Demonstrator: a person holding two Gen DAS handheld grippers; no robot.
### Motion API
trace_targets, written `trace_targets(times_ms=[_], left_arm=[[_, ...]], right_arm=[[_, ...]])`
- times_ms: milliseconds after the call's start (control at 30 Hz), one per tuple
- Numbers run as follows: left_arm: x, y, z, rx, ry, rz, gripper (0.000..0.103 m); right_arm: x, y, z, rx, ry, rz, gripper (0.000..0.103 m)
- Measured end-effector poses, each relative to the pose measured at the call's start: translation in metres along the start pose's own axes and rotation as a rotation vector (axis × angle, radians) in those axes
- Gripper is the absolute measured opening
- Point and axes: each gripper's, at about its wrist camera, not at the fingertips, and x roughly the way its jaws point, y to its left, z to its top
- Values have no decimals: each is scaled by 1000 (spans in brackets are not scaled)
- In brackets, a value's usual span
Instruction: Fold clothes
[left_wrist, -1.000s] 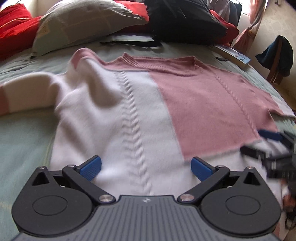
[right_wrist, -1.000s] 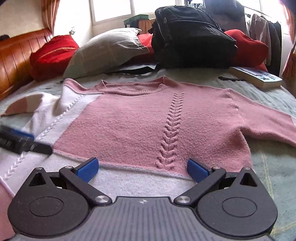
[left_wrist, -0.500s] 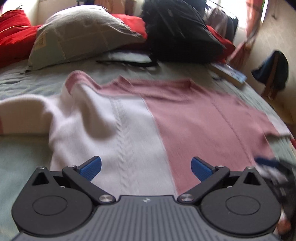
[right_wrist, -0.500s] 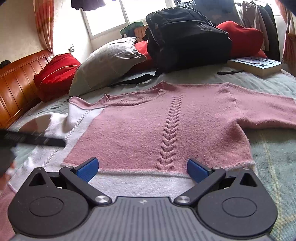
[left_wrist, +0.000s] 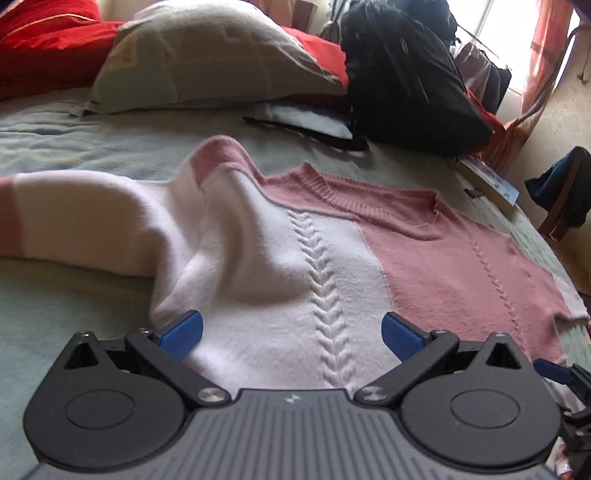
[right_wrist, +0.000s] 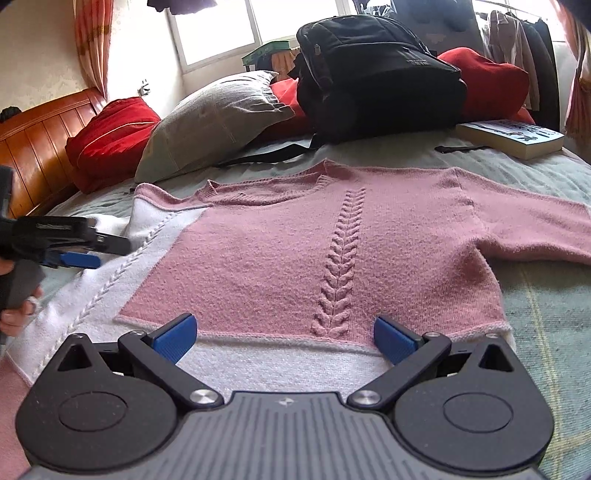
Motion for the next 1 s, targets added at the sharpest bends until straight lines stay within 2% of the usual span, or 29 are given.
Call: trace_targets(times_ms=[133, 233, 300, 367, 533, 733, 867, 1000], left_arm=[[-23, 22, -8, -12, -49, -7, 102], [-31, 47, -18, -23, -62, 41, 102], [-35, 69, -23, -72, -70, 63, 102], [-38, 94, -25, -140, -82, 49, 102], [-42, 143, -14, -283, -119, 53, 102], [-38, 196, 6, -433, -171, 16, 102], [-36, 228, 11, -518, -233, 31, 102], [-30, 246, 17, -542, -279, 44, 102]], right_arm=[[-2, -1, 0, 9, -10, 6, 103], [-10, 0, 2, 16, -46, 17, 103], [-18, 1, 2, 15, -93, 59, 103], [-26, 2, 2, 15, -137, 104, 103], [-29, 2, 2, 25, -169, 154, 103], [-16, -2, 2, 62, -123, 150, 103], [-8, -6, 2, 92, -93, 140, 103], [-5, -9, 0, 114, -82, 140, 103]])
